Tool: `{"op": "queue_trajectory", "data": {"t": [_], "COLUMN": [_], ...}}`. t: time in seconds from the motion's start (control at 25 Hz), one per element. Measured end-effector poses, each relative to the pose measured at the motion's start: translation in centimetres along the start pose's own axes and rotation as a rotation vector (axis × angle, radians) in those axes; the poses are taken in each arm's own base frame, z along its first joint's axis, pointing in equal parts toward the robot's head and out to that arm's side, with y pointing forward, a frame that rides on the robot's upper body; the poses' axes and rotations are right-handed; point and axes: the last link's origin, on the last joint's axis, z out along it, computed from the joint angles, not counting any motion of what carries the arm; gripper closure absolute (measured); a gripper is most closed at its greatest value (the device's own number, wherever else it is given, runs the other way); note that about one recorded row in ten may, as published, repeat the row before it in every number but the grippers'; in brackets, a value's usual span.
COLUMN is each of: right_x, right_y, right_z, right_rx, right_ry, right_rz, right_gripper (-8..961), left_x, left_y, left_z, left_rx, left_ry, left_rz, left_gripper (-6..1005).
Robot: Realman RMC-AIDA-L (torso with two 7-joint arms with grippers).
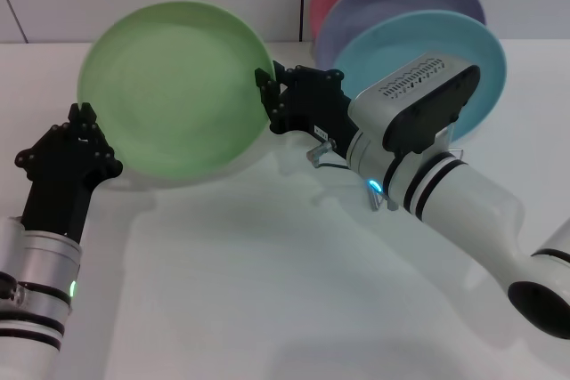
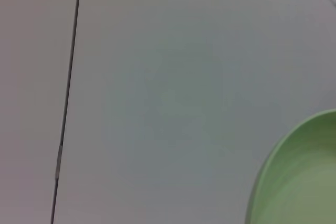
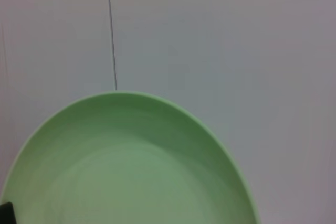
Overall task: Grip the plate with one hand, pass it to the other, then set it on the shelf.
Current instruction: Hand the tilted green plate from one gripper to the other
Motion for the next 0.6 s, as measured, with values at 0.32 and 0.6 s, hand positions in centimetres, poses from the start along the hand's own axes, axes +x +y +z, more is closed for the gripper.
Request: {"op": "queue_trajectory", "data": {"t": [0.32, 0.6], "right_x": [0.12, 0.13], "right_y": [-0.13, -0.19], "right_z": [-0.20, -0.30], "right_rx": [0.007, 0.009], "right_ry": [-0.002, -0.008], "right_rz": [0.000, 0.001], "right_gripper": [810, 809], "left_x": [0.00, 0.01], "left_y": [-0.15, -0.18], "left_z": [-0.08, -0.22], "left_rx": [0.007, 0.009], "left_ry": [0.001, 0.004], "left_rz": [-0.001, -0.002], "left_gripper": [964, 962]}}
